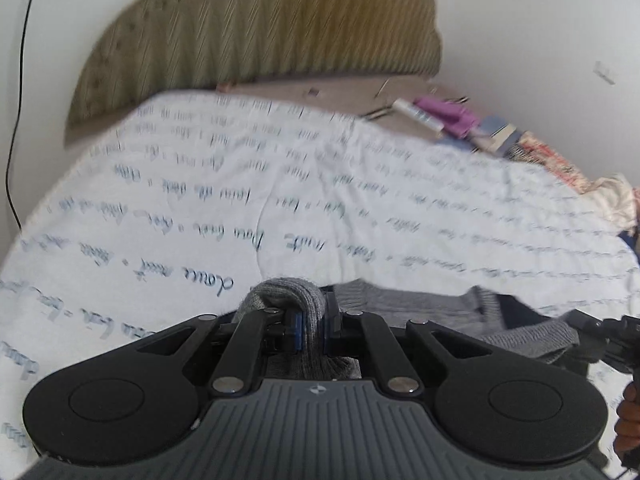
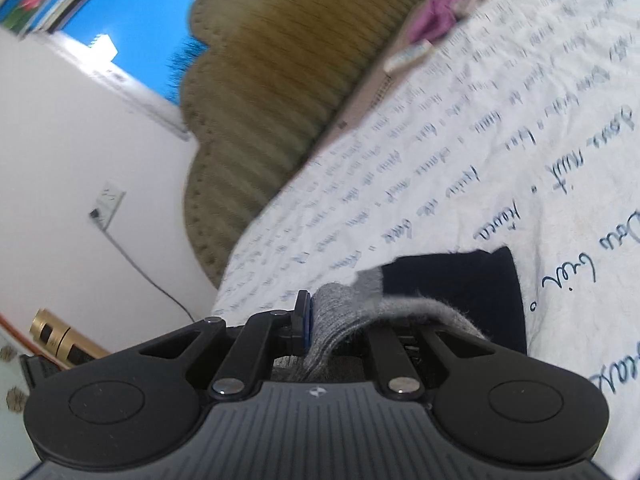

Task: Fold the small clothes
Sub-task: 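Lift the sweater side with both grippers and fold it over the body, then open both grippers to lay the folded side down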

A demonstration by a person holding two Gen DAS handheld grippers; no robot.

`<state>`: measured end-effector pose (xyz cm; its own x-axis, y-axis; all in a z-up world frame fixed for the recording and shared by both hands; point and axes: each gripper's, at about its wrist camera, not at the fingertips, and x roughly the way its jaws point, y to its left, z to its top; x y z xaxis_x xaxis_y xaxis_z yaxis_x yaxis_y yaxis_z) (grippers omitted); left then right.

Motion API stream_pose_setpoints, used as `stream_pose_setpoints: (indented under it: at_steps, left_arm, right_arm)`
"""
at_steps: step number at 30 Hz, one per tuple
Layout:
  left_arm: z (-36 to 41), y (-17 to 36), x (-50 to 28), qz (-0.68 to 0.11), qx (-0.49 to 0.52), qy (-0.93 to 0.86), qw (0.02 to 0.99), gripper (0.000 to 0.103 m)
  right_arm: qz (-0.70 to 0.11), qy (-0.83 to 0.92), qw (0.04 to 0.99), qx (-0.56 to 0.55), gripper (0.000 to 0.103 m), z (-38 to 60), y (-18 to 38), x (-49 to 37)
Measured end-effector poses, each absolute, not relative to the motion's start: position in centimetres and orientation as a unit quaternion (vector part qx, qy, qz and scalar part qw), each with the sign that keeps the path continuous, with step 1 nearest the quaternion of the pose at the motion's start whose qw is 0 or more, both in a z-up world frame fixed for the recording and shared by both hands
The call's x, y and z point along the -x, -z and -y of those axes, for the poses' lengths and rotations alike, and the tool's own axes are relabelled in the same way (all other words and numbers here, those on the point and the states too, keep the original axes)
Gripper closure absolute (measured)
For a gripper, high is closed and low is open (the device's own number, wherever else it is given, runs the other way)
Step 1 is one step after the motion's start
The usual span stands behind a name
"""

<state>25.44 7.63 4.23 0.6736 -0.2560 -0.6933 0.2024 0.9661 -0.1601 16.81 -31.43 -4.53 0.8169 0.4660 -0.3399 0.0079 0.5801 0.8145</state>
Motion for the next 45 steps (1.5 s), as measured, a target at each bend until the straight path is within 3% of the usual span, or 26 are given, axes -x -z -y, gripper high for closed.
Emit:
stream_pose_setpoints:
  at_steps: [2, 5, 7, 8, 9, 10, 12, 16, 17, 20, 24, 27, 30, 33, 40, 45]
  left_arm:
    - [-7.5, -2.8, -26.7, -0.401, 0.041, 0.117, 0.908, 0.081]
    - [-8.0, -1.8, -27.5, -0.414, 0.061, 0.113, 0.901, 0.074]
    - [-8.9, -1.7, -27.9, -0.415, 0.093, 0.115, 0.898, 0.061]
    - [-9.5, -1.8, -28.1, -0.413, 0.116, 0.119, 0.895, 0.053]
    - [-10.2, -1.8, -28.3, -0.411, 0.143, 0.124, 0.892, 0.047]
    - [-10.8, -1.9, -28.4, -0.41, 0.169, 0.126, 0.887, 0.046]
    - [-11.7, -2.1, -28.4, -0.404, 0.191, 0.111, 0.888, 0.043]
    - [-11.8, -3.7, -26.5, -0.372, 0.128, 0.08, 0.916, 0.04]
    - [-11.6, -4.0, -25.5, -0.361, 0.108, 0.083, 0.922, 0.035]
    - [-10.7, -3.9, -22.3, -0.345, 0.049, 0.078, 0.934, 0.023]
    - [-9.7, -2.1, -18.3, -0.342, -0.026, 0.055, 0.938, 0.022]
    - [-9.7, -1.2, -15.6, -0.339, -0.035, 0.057, 0.939, 0.021]
    - [-9.7, -0.3, -14.1, -0.348, -0.036, 0.056, 0.935, 0.021]
    - [-9.9, 0.6, -13.3, -0.362, -0.038, 0.048, 0.93, 0.021]
    - [-10.9, 1.5, -11.3, -0.369, -0.046, 0.035, 0.928, 0.02]
    - [-11.2, 2.2, -10.4, -0.38, -0.043, 0.027, 0.924, 0.018]
  right_arm:
    - [-0.293, -0.112, 0.839, -0.445, 0.092, 31.6, 5.7, -17.9]
    - [-0.316, -0.096, 0.821, -0.465, 0.085, 32.0, 7.4, -19.2]
    - [-0.323, -0.096, 0.806, -0.486, 0.06, 32.4, 8.1, -19.7]
    - [-0.316, -0.1, 0.8, -0.499, 0.052, 32.7, 8.3, -19.7]
    - [-0.305, -0.105, 0.794, -0.515, 0.039, 33.2, 8.4, -19.6]
    - [-0.29, -0.108, 0.788, -0.532, 0.032, 33.6, 8.5, -19.6]
    - [-0.27, -0.103, 0.784, -0.55, 0.031, 34.3, 8.4, -19.4]
    - [-0.285, -0.09, 0.805, -0.513, 0.03, 34.1, 7.3, -19.0]
    - [-0.286, -0.102, 0.815, -0.494, 0.03, 33.5, 6.8, -18.7]
    - [-0.305, -0.129, 0.846, -0.417, 0.028, 31.1, 5.5, -18.1]
    - [-0.36, -0.063, 0.885, -0.288, 0.028, 28.4, 5.3, -17.9]
    - [-0.345, -0.017, 0.924, -0.164, 0.027, 25.3, 3.3, -15.9]
    - [-0.318, -0.048, 0.943, -0.082, 0.01, 21.8, 2.2, -13.3]
    - [-0.342, -0.065, 0.937, -0.03, 0.008, 19.7, 3.5, -12.6]
    - [-0.345, -0.044, 0.935, -0.066, 0.008, 19.9, 3.7, -9.0]
    - [-0.358, -0.056, 0.932, -0.025, 0.008, 17.0, 4.1, -7.7]
